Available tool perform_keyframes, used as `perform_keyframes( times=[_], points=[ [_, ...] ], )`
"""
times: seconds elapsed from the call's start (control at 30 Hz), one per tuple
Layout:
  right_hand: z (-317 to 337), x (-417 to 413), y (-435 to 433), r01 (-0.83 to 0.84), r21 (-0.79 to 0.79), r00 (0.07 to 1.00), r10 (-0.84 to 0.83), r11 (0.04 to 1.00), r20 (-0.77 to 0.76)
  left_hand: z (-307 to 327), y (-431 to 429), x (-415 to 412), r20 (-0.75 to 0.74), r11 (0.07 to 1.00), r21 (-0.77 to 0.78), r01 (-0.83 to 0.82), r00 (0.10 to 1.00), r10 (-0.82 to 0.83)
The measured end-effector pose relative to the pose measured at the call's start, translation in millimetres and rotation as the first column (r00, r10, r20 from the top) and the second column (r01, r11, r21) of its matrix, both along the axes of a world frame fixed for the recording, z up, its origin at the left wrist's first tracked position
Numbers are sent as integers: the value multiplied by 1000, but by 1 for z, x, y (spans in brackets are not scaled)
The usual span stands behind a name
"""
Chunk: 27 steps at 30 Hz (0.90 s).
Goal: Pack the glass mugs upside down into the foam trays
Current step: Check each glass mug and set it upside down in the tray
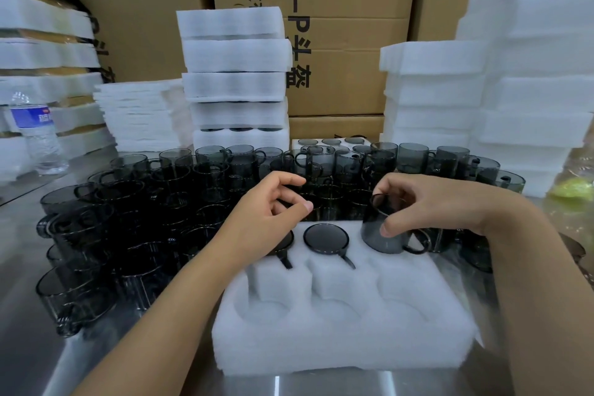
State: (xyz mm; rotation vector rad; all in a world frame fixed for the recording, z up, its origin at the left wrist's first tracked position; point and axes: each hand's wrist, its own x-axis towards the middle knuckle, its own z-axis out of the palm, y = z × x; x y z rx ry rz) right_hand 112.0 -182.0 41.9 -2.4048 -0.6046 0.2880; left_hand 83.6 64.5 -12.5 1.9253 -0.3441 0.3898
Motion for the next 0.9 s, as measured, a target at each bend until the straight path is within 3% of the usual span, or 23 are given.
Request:
perform_keyframes(
  times=[0.9],
  points=[
    [-3, 0, 5, -38, -134, 995, 26, 990, -91, -1, 0, 1, -3, 999, 33, 5, 1000, -5]
  ],
)
